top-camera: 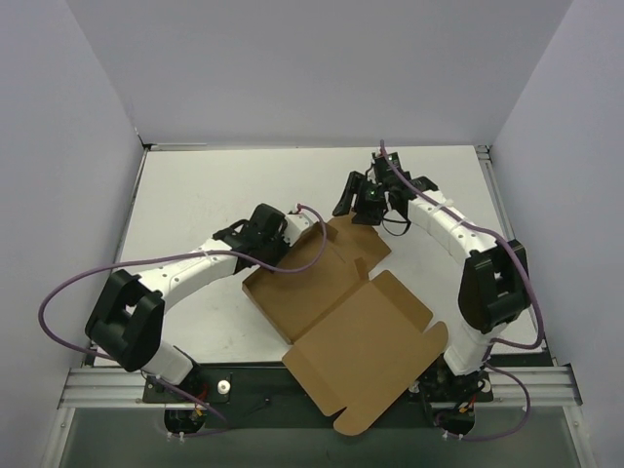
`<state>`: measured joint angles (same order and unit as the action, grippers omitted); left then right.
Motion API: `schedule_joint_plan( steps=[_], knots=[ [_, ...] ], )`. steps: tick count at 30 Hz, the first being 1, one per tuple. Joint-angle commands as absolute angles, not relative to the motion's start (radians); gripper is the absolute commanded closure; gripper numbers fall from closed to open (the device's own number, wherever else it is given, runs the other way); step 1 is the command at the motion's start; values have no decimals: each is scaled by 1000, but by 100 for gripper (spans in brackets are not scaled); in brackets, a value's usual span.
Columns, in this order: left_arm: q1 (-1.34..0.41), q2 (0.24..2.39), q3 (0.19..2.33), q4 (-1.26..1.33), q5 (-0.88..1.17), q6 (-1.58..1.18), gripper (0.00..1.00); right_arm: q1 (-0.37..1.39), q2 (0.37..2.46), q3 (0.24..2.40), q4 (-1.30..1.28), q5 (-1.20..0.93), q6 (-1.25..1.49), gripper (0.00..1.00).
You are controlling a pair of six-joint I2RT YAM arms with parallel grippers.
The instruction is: Fold the paper box
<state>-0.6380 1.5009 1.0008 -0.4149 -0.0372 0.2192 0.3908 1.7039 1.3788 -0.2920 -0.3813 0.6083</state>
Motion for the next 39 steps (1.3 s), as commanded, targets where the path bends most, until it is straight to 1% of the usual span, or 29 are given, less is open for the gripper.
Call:
schedule_joint_plan(
  steps=[1,2,5,8,19,28,31,35,39],
  knots=[
    [-634,1539,1019,-387,-5,199,92,407,1747,1397,-192,-298,666,46],
    [-634,1548,1022,-388,-5,199,92,407,1753,1393,-189,-273,667,49],
    [-634,1555,1028,-391,0,196,94,408,1784,1393,-178,-265,657,54],
    [-634,1555,1029,-391,0,195,94,419,1825,1399,-170,-270,631,56],
    [-634,1566,1032,-394,0,192,94,463,1917,1457,-201,-279,571,57],
    [-634,1597,1045,-408,-18,186,95,531,1911,1433,-232,-273,581,64],
    [-634,1598,1046,-407,-20,187,95,543,1910,1416,-229,-271,592,64],
    [-634,1601,1045,-406,-14,186,95,540,1937,1417,-201,-324,621,64],
    [-634,1605,1045,-414,-29,186,95,541,1907,1410,-184,-341,632,63]
  ],
)
